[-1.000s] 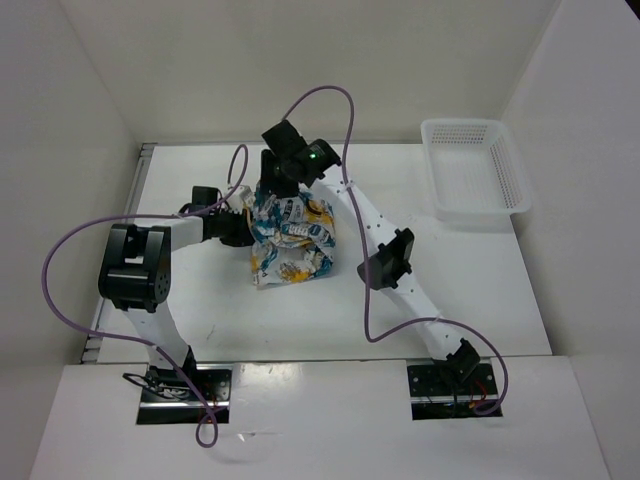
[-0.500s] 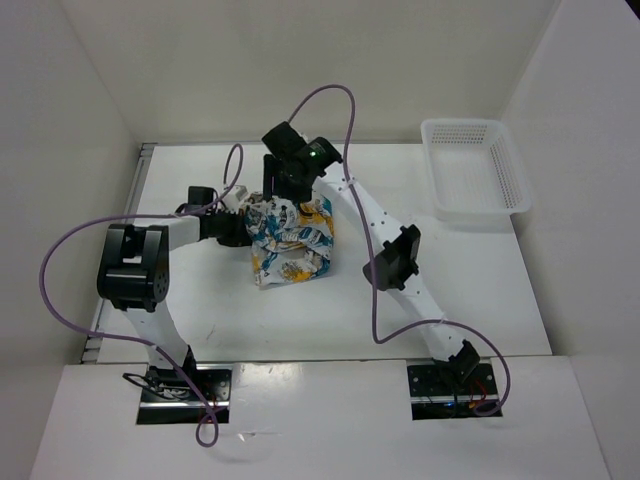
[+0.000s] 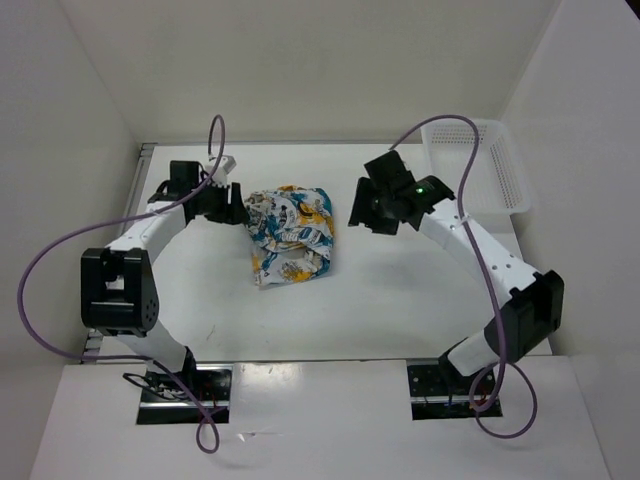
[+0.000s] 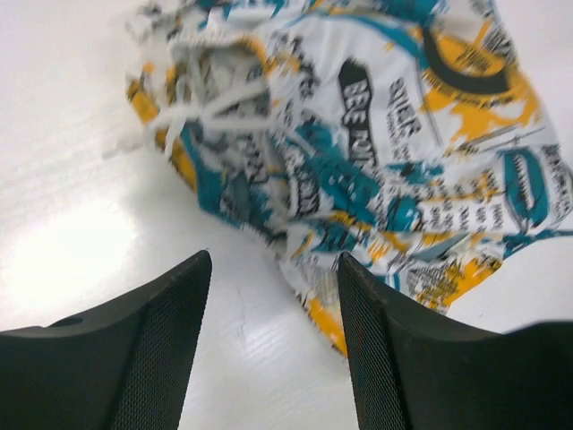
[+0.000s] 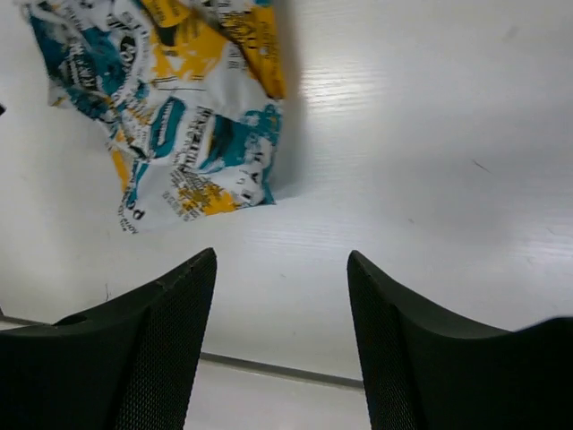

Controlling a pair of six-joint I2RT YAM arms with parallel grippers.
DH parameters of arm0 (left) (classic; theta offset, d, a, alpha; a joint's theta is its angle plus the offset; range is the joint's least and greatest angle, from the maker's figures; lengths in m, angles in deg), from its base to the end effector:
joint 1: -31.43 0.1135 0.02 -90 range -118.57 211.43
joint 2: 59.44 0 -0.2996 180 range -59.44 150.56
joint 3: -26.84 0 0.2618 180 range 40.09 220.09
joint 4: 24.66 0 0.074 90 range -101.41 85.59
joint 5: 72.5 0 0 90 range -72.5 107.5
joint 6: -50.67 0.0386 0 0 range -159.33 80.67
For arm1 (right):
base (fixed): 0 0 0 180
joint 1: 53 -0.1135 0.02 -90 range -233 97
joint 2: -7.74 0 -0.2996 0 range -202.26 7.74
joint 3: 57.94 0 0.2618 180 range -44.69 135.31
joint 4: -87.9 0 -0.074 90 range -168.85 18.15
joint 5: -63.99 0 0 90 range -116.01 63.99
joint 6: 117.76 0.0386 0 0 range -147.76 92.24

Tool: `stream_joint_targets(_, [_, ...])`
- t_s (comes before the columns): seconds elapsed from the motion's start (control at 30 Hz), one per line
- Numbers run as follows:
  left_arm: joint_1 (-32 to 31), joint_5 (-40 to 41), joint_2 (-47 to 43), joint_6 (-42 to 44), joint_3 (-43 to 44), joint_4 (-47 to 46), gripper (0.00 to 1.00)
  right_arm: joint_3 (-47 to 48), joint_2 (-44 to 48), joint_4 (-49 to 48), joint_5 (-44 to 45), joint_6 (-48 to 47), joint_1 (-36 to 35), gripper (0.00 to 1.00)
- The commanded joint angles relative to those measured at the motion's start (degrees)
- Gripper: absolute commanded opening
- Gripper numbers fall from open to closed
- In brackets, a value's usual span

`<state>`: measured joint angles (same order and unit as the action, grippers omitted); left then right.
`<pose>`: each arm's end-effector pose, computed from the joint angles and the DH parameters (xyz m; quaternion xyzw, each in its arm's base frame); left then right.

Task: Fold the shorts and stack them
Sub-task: Fold the shorts

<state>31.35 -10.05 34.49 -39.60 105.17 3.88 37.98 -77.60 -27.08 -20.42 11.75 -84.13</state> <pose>0.3703 -0.0184 0.2666 0.0913 0.8946 -0.2204 0.3777 0.2745 0.1614 0.3687 0.0843 0.9475 0.1384 0.2757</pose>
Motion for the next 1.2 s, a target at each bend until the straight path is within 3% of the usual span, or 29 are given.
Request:
stream_joint_targets(0.0, [-2.81,-1.81,3.69,0.27,1.98,0.27,0.67,-0.68,-6.49,-11.42,-1.89,-1.54,-4.11,0.66])
stream_joint_targets(0.23, [-3.96,-0.57,9.16,0.27,3.82,-2.46,0.70,8.36,-19.68,-13.36,-3.03,-3.30,-4.72,0.77])
stream_joint_targets(0.37, [-6.25,-1.10,11.10,0.27,4.35,-2.46,0.71,9.61,-24.60,-14.23,-3.65,-3.91,-4.72,0.77])
stream_joint_targets(0.43, [-7.12,-1.10,12.51,0.27,4.35,-2.46,0.66,10.13,-26.27,-14.76,-4.88,-3.91,-4.72,0.77])
stream_joint_targets(0.5, [-7.75,-1.10,13.38,0.27,4.35,-2.98,0.42,10.14,-27.06,-15.38,-5.94,-3.91,-4.72,0.77])
stream_joint_targets(0.57, [-7.75,-1.10,13.38,0.27,3.83,-2.98,0.19,10.14,-27.69,-16.00,-7.60,-3.91,-4.72,0.72])
stream_joint_targets(0.6, [-7.75,-1.10,12.43,0.27,3.83,-2.98,0.04,10.14,-28.21,-16.61,-7.61,-3.91,-4.72,0.61])
stream_joint_targets(0.67, [-7.75,-0.58,9.89,0.27,4.44,-1.33,0.00,10.14,-28.74,-16.61,-7.61,-3.38,-4.72,0.47])
stream_joint_targets(0.7, [-7.75,-0.57,9.00,0.27,4.44,-0.79,0.00,10.14,-28.74,-16.61,-7.61,-3.38,-4.72,0.30])
stream_joint_targets(0.8, [-7.75,-2.41,5.04,0.27,5.85,1.75,0.00,9.00,-26.55,-16.09,-6.21,-2.86,-4.20,0.08])
stream_joint_targets(0.93, [-7.75,-6.28,-0.14,0.27,4.01,4.92,0.00,4.61,-23.12,-16.61,-6.20,-2.33,-2.09,0.02])
stream_joint_targets(1.17, [-7.75,-11.64,-7.36,0.27,-7.67,5.99,0.00,-4.00,-16.71,-17.67,-6.81,-2.86,-0.33,0.02])
